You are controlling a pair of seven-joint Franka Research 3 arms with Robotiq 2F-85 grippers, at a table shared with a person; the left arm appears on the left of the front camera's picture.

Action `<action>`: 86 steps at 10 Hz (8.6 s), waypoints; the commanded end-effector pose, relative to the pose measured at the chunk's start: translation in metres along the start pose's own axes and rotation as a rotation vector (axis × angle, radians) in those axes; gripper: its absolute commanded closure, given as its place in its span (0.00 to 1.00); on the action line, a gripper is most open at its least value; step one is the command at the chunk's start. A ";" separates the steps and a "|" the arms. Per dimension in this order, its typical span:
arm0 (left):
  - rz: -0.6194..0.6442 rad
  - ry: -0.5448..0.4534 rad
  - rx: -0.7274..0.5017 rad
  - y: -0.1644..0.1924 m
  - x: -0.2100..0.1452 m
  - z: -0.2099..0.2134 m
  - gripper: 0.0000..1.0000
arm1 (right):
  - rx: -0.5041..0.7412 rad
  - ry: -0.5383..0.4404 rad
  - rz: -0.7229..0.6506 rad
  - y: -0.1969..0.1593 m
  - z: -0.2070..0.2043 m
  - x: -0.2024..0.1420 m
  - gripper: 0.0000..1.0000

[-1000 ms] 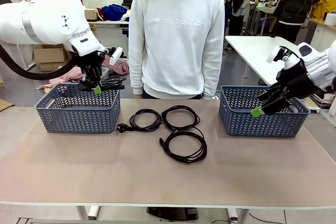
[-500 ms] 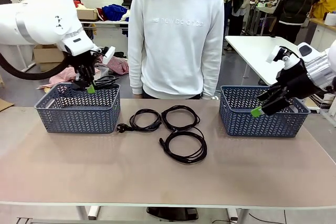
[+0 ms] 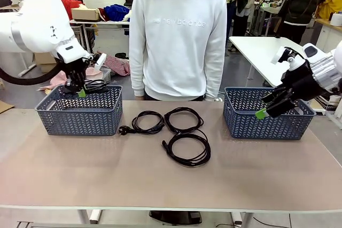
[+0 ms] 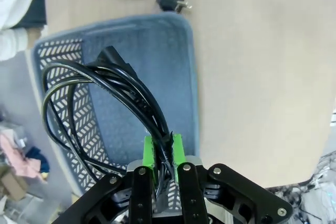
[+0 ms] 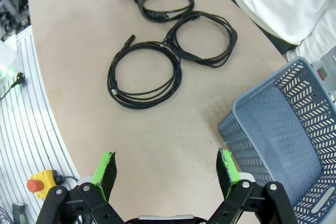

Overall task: Organize the cables according to human instructions.
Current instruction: Pick up a bundle of cables and place it in the basket indicated by the human.

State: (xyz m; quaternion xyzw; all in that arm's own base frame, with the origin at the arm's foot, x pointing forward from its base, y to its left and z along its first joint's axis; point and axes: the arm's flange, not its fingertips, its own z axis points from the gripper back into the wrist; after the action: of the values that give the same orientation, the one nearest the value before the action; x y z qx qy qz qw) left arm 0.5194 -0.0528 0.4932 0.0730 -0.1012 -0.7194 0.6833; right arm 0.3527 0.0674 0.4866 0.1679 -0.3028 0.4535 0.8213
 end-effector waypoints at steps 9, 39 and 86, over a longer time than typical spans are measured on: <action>0.052 0.050 0.010 0.020 -0.022 -0.050 0.84 | 0.016 -0.018 0.022 -0.004 -0.001 -0.001 0.00; 0.193 -0.316 -0.075 -0.065 0.060 -0.021 0.00 | 0.016 -0.018 0.022 -0.004 -0.001 -0.001 0.00; 0.188 -0.348 -0.182 -0.125 0.079 -0.032 0.00 | 0.045 0.350 0.025 0.036 -0.182 0.086 0.00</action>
State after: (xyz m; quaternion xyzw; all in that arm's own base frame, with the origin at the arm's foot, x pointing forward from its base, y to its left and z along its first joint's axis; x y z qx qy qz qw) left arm 0.4009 -0.1268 0.4342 -0.1253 -0.1573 -0.6616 0.7223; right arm 0.4218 0.2432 0.4046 0.1005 -0.1472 0.4903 0.8531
